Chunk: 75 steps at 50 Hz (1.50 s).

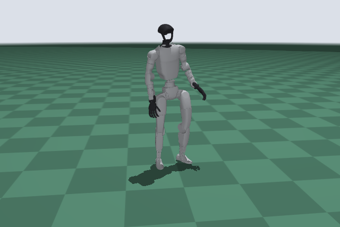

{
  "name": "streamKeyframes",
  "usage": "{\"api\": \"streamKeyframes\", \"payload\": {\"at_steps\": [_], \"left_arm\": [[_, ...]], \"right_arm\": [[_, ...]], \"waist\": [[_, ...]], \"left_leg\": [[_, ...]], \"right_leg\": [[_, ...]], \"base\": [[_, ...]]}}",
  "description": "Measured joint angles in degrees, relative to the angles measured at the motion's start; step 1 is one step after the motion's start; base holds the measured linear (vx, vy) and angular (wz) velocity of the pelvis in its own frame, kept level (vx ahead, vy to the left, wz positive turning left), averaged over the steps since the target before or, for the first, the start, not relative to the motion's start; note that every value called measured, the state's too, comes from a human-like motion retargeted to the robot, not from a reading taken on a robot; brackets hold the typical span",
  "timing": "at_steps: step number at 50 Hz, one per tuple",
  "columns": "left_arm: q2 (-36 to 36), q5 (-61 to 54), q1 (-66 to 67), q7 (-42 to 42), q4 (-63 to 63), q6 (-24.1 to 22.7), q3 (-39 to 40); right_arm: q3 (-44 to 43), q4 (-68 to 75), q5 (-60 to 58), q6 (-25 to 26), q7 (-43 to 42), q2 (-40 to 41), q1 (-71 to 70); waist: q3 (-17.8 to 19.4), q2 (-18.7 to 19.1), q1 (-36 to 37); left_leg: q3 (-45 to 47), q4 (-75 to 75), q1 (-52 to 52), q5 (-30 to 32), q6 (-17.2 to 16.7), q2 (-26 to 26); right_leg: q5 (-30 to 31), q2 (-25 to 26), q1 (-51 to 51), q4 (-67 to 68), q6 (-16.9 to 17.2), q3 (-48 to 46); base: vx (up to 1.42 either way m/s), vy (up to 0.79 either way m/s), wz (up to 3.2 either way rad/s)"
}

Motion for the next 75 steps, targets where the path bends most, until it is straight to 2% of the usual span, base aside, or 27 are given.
{"api": "streamKeyframes", "payload": {"at_steps": [5,8,10,12,15,19,20,22,24,27,29,32,35,41,43,48,50,52,54,57,60,63,65,66,70,73,75], "left_arm": [[0.13,-1.12,-0.35,-0.56,-0.82,0.27,0.96],[-0.25,-4.35,-0.30,-1.16,-1.39,-0.22,2.30],[-0.49,-6.98,-0.25,-1.36,-2.12,-0.76,3.02],[-0.42,-8.56,0.58,-1.73,-3.14,-0.16,3.13],[-0.10,-12.31,0.37,-1.72,-5.82,-0.80,3.46],[0.99,-15.54,1.00,-2.14,-9.89,-0.07,3.72],[1.18,-16.74,0.83,-2.09,-10.96,-0.11,3.94],[0.11,-27.84,0.47,-5.43,-13.52,0.00,6.44],[1.17,-20.00,0.50,-1.12,-14.36,-0.14,4.74],[0.91,-20.39,1.21,0.55,-16.89,0.22,4.75],[1.04,-20.71,1.21,1.14,-18.42,0.17,4.78],[1.21,-20.97,-0.14,0.88,-20.01,0.14,4.79],[1.43,-21.28,-1.04,0.93,-21.83,-0.57,4.47],[1.56,-21.76,-2.84,1.23,-24.42,-1.32,3.65],[1.59,-21.76,-3.38,0.90,-25.23,-1.69,3.67],[1.55,-21.55,-3.31,-0.05,-29.16,-2.66,4.27],[1.36,-21.54,-2.74,-0.14,-31.76,-3.19,4.48],[1.09,-21.41,-1.81,-0.12,-35.10,-3.66,4.30],[0.96,-21.19,-1.19,-0.29,-38.66,-3.93,3.78],[1.93,-19.69,-1.24,-0.71,-43.80,-4.51,2.47],[2.48,-17.99,-2.21,-1.04,-48.05,-5.43,1.01],[3.21,-13.79,-2.37,-0.48,-53.02,-6.43,0.60],[4.51,-10.51,-2.47,0.77,-56.45,-6.63,0.87],[5.92,-7.04,-2.32,-0.04,-57.95,-5.45,1.31],[7.03,-0.40,-1.59,3.59,-64.62,-6.31,2.05],[10.37,4.72,-2.71,4.49,-68.80,-5.58,2.07],[11.68,6.66,-4.74,6.82,-71.05,-5.79,1.41]], "right_arm": [[-0.19,0.79,-0.65,0.31,0.17,0.66,-0.32],[-0.52,0.59,-0.77,0.25,0.30,0.88,-0.15],[-0.73,0.39,-0.41,0.19,0.49,1.08,0.09],[-0.60,0.54,-0.27,0.55,1.62,1.46,1.09],[-0.86,0.53,0.39,0.78,2.30,1.93,1.13],[-0.21,0.26,0.62,1.66,4.71,2.45,1.42],[0.03,-0.02,1.00,1.76,4.90,2.47,1.09],[0.07,-0.77,4.75,1.88,10.68,2.64,0.37],[0.29,-1.96,2.79,1.95,5.25,2.34,0.15],[0.45,-4.35,4.72,2.05,4.76,2.52,0.64],[0.64,-6.13,5.82,1.95,4.56,2.35,0.60],[1.04,-8.29,7.14,1.63,4.18,1.79,-0.46],[1.41,-10.13,7.96,1.17,3.56,1.28,-0.94],[2.44,-11.80,8.46,1.24,3.46,0.43,-1.86],[2.16,-12.22,8.09,1.22,3.80,0.21,-1.96],[1.37,-13.77,6.98,0.90,3.62,-0.42,-0.78],[1.63,-14.32,6.24,0.75,3.19,-0.84,-0.24],[2.19,-14.73,5.04,0.67,2.71,-1.37,0.17],[2.68,-14.82,3.90,0.63,2.57,-1.82,-0.04],[2.60,-14.77,2.39,0.83,2.52,-2.00,-0.60],[1.77,-13.84,2.29,0.64,2.36,-1.93,-1.43],[0.72,-12.46,3.04,0.40,0.76,-1.34,-1.52],[-0.44,-11.58,3.58,0.46,0.63,-0.48,-1.30],[-0.70,-11.33,3.58,0.64,1.47,-0.50,-1.03],[-0.81,-10.89,3.05,0.08,-1.58,0.21,0.03],[-0.40,-12.23,2.01,-0.13,-1.48,0.04,1.12],[0.24,-13.82,1.08,-0.43,-3.12,-0.01,1.58]], "waist": [[-0.79,-1.39,-1.02],[-0.93,-1.87,-0.75],[-0.78,-2.01,0.10],[-3.42,-2.76,2.02],[-2.32,-2.47,4.52],[-3.13,-2.14,8.19],[-2.56,-1.95,8.54],[-1.59,-2.21,8.14],[0.82,-2.16,6.74],[1.02,-2.94,5.66],[1.29,-3.08,5.57],[2.27,-3.03,5.05],[3.56,-3.38,3.47],[4.53,-4.80,1.29],[4.72,-4.99,1.42],[4.38,-4.80,3.81],[4.16,-4.82,4.73],[3.88,-4.79,5.04],[3.50,-4.48,4.83],[2.76,-3.68,4.84],[0.99,-3.01,4.67],[-0.55,-2.64,4.22],[-1.28,-2.86,5.54],[-2.00,-2.50,6.29],[-2.94,-2.62,6.97],[-2.29,-2.86,6.78],[-1.59,-2.66,5.76]], "left_leg": [[20.75,2.69,0.01,0.01,-1.20,5.21],[25.62,3.50,0.79,0.88,-2.03,6.61],[24.17,2.92,1.10,0.99,-2.60,6.34],[20.73,1.54,-0.45,1.11,-1.81,5.10],[14.51,0.02,0.59,0.36,-1.55,4.24],[7.54,-0.19,0.61,-0.46,-0.41,4.42],[5.41,-0.17,0.89,-0.64,-0.32,4.33],[0.29,-0.44,1.27,-0.40,0.26,2.89],[-5.69,-0.80,3.01,-0.08,0.21,1.38],[-13.61,-1.80,3.21,1.13,0.83,-0.81],[-18.03,-2.24,3.44,1.56,0.73,-1.67],[-24.89,-3.32,3.93,2.67,-0.07,-3.05],[-32.82,-4.54,5.17,3.59,-0.96,-4.90],[-46.88,-7.53,7.21,5.35,-1.06,-8.66],[-50.74,-8.48,7.80,5.68,-0.92,-9.35],[-58.58,-10.17,8.30,5.64,-0.63,-10.04],[-57.13,-9.34,7.30,4.82,-0.15,-10.24],[-48.24,-6.27,4.58,3.09,0.67,-9.69],[-33.60,-1.55,0.67,0.55,1.54,-7.27],[-10.93,3.42,-2.88,-2.42,1.47,-0.43],[1.45,5.73,-4.63,-3.44,0.31,3.31],[4.61,4.77,-4.70,-2.30,-0.69,3.24],[5.95,3.43,-3.95,-1.24,-0.76,3.11],[6.05,2.88,-3.96,-0.63,-1.12,3.49],[2.68,-0.32,-2.53,0.84,-1.23,1.65],[-0.57,-1.99,-0.49,0.66,-0.93,-0.12],[-2.79,-2.71,0.61,0.64,-1.05,-0.43]], "right_leg": [[-0.75,-1.39,0.72,0.05,-0.01,-8.98],[-1.07,-1.55,2.50,0.11,-0.01,-14.25],[-1.31,-1.54,3.82,0.71,-0.04,-17.38],[-2.10,-2.59,2.30,3.70,-0.93,-19.85],[-2.98,-3.77,3.51,9.57,-2.75,-24.27],[-3.25,-8.60,0.02,26.77,-8.83,-26.54],[-2.91,-9.48,-0.63,30.57,-10.47,-25.92],[-1.27,-11.28,-4.54,39.49,-12.11,-20.35],[0.87,-8.59,-7.31,43.76,-10.19,-11.03],[2.34,-1.74,-13.08,44.71,-5.84,2.77],[1.54,-0.35,-14.55,42.34,-6.20,5.18],[-0.88,0.14,-14.19,33.15,-9.55,5.51],[-0.59,2.81,-13.40,22.22,-8.77,11.79],[2.88,6.65,-12.14,8.41,-4.48,35.16],[4.45,6.30,-11.51,7.38,-3.29,36.82],[3.30,3.02,-8.98,5.85,-2.50,28.20],[3.11,1.63,-7.61,4.47,-1.70,24.67],[2.96,0.48,-6.34,3.32,-0.76,21.16],[2.70,0.02,-5.42,2.57,-0.11,17.39],[2.10,1.04,-5.09,2.86,0.00,11.78],[1.43,1.44,-5.72,3.38,0.00,6.62],[1.85,1.48,-3.56,-0.11,0.00,2.15],[0.41,0.85,-4.52,2.85,0.00,-0.01],[0.40,1.19,-4.73,3.18,0.00,-0.94],[0.57,0.92,-1.27,0.27,0.00,-4.70],[-2.05,-1.32,-0.64,5.49,0.00,-7.72],[-2.91,-2.08,-0.37,8.99,-1.53,-9.62]], "base": [[0.03,0.08,1.60],[0.09,0.11,1.54],[0.14,0.14,1.40],[0.17,0.16,1.18],[0.15,0.18,1.38],[0.17,0.16,1.56],[0.15,0.16,2.00],[0.15,0.13,2.37],[0.14,0.09,2.63],[0.16,0.05,2.40],[0.16,0.02,2.11],[0.13,0.01,2.15],[0.14,-0.06,2.45],[0.16,-0.11,2.24],[0.15,-0.16,1.78],[0.12,-0.18,1.50],[0.09,-0.19,1.46],[0.07,-0.17,1.61],[0.06,-0.17,1.71],[0.05,-0.22,1.51],[0.06,-0.10,1.51],[0.08,0.00,1.44],[0.10,0.01,0.82],[0.11,0.01,0.70],[0.13,0.09,0.94],[0.15,0.15,0.93],[0.12,0.13,1.08]]}}
